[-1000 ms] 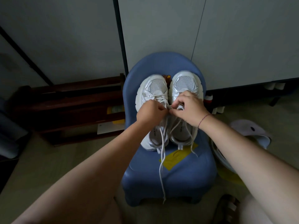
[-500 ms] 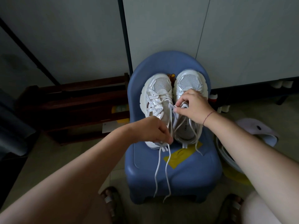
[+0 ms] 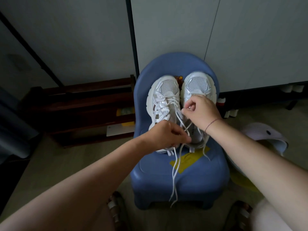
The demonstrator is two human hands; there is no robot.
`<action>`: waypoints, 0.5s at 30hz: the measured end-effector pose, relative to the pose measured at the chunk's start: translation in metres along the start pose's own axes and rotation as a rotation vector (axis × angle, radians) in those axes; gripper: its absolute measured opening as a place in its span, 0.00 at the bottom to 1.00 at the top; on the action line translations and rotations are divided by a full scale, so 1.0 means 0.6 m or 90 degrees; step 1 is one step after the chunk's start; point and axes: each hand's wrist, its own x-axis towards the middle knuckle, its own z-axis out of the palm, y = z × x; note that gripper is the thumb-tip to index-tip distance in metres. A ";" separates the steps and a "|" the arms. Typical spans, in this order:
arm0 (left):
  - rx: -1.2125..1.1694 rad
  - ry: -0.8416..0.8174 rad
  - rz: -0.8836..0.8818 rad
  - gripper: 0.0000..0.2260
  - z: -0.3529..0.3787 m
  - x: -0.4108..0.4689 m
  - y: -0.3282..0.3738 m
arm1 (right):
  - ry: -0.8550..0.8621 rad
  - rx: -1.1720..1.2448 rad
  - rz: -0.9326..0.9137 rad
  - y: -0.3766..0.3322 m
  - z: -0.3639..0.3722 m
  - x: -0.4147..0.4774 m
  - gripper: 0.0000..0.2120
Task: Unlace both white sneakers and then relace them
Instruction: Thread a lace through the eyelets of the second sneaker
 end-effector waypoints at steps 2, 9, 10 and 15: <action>-0.011 0.006 0.007 0.03 0.001 0.002 0.002 | -0.047 0.018 0.071 -0.007 -0.003 -0.012 0.15; 0.063 0.035 0.020 0.13 -0.007 -0.003 0.004 | -0.302 0.434 0.301 0.001 -0.012 -0.046 0.07; 0.108 0.067 0.024 0.17 -0.014 0.000 0.000 | -0.292 0.406 0.286 0.006 -0.015 -0.044 0.08; 0.255 0.131 -0.047 0.21 -0.025 0.010 -0.019 | -0.356 0.354 0.256 0.014 -0.037 -0.039 0.09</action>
